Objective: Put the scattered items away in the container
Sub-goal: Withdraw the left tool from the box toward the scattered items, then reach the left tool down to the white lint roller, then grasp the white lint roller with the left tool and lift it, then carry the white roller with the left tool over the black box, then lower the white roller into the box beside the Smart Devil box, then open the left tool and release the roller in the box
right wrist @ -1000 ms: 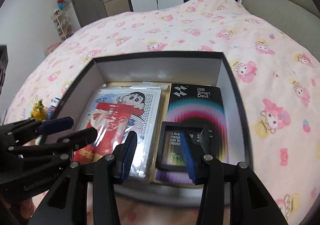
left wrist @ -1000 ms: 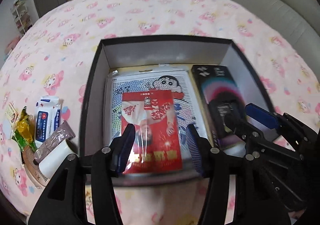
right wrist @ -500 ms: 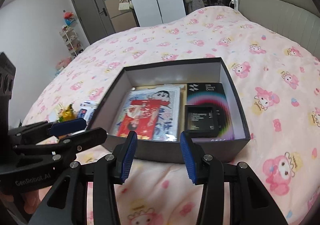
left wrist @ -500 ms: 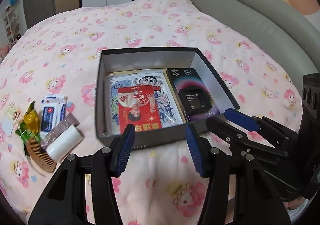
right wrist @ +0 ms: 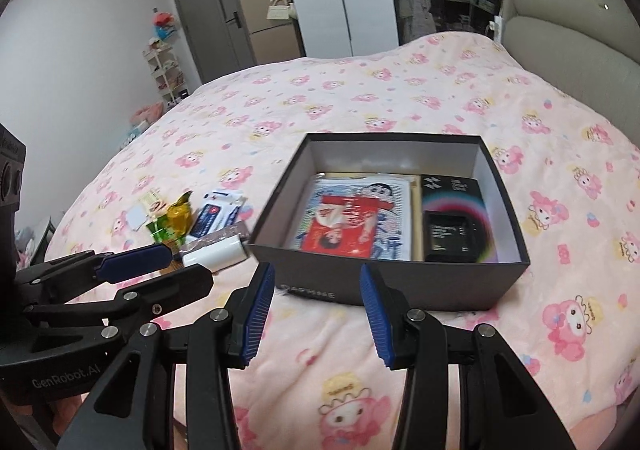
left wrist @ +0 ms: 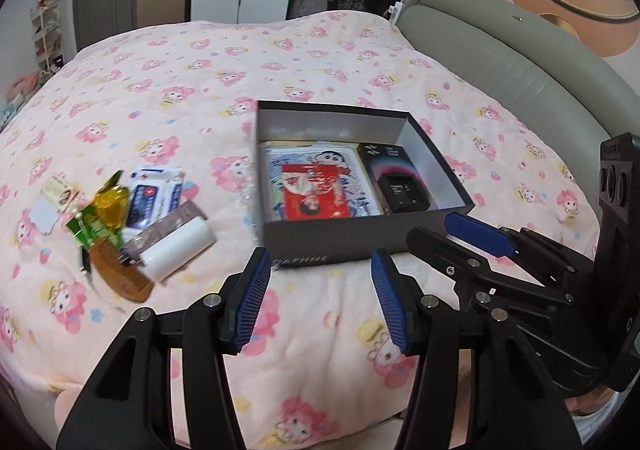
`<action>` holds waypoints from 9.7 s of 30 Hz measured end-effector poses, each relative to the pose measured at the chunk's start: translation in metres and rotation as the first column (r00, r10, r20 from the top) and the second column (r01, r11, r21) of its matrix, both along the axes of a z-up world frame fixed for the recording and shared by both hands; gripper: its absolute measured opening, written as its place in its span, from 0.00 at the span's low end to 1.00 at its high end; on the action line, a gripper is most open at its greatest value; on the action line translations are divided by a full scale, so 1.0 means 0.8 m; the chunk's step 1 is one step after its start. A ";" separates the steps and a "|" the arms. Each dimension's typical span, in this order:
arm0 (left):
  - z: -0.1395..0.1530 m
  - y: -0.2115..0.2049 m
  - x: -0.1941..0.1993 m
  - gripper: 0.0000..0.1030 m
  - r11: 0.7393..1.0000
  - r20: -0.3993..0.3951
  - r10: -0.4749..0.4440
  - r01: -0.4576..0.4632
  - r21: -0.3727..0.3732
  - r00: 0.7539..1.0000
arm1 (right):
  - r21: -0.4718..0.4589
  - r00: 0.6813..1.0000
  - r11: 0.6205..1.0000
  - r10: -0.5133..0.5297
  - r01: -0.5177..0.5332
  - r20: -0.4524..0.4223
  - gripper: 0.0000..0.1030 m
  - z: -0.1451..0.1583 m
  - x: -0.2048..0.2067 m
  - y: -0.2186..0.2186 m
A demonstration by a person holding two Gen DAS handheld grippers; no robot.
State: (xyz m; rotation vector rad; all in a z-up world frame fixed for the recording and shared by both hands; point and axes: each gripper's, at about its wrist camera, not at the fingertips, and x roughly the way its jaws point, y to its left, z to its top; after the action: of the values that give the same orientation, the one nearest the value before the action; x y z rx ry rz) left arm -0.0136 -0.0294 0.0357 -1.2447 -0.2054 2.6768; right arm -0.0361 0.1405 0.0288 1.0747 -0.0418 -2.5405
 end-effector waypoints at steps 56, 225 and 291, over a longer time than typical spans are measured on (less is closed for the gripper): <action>-0.212 -0.258 -0.062 0.43 0.888 0.199 0.351 -0.393 0.239 0.915 | 0.218 0.964 0.950 0.186 -0.226 0.187 0.39 -0.154 -0.135 -0.277; -0.159 0.183 -0.382 0.23 0.973 0.353 -0.228 0.228 0.043 0.907 | 0.198 0.976 0.979 -0.004 -0.040 0.216 0.42 -0.092 -0.316 0.130; -0.085 0.139 -0.343 0.32 0.991 0.181 -0.080 0.059 0.118 0.980 | 0.113 0.980 0.989 -0.113 0.095 0.165 0.41 -0.071 -0.269 0.122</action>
State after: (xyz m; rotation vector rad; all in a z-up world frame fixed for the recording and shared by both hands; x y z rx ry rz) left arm -0.2881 0.0816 -0.0323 -1.4380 -0.3265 2.4542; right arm -0.2515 0.2382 -0.0279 1.3639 -0.0109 -2.5591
